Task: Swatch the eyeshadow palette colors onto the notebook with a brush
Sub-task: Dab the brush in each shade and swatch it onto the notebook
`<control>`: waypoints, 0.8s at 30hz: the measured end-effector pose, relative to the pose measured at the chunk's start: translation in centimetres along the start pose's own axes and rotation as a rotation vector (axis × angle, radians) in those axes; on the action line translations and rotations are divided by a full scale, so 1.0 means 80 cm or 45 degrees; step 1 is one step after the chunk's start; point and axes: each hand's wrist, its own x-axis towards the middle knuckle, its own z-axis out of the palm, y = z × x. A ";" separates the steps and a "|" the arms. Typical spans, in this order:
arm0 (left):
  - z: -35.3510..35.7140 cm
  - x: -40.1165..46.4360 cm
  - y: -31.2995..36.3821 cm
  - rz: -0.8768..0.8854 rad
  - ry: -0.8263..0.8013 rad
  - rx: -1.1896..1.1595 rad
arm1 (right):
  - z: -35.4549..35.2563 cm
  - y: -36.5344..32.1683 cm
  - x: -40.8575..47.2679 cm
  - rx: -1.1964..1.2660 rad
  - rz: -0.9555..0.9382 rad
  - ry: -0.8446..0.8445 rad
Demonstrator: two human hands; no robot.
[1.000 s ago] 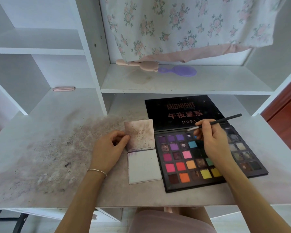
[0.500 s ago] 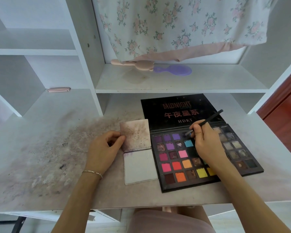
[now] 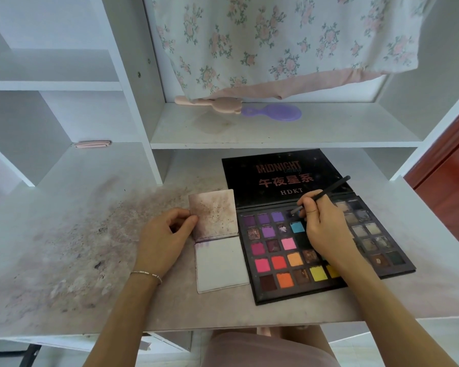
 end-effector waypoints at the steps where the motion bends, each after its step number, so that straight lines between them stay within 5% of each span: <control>1: 0.000 0.000 0.000 0.001 -0.002 0.003 | 0.000 0.000 0.000 -0.002 0.001 -0.006; 12: 0.000 0.001 -0.001 0.003 0.002 0.016 | 0.002 -0.028 -0.007 0.172 -0.044 0.023; 17: -0.001 0.000 0.001 0.007 -0.007 0.022 | 0.035 -0.064 -0.024 0.459 -0.026 -0.193; 24: -0.001 0.001 -0.003 0.005 -0.002 0.039 | 0.077 -0.070 -0.035 0.430 -0.001 -0.342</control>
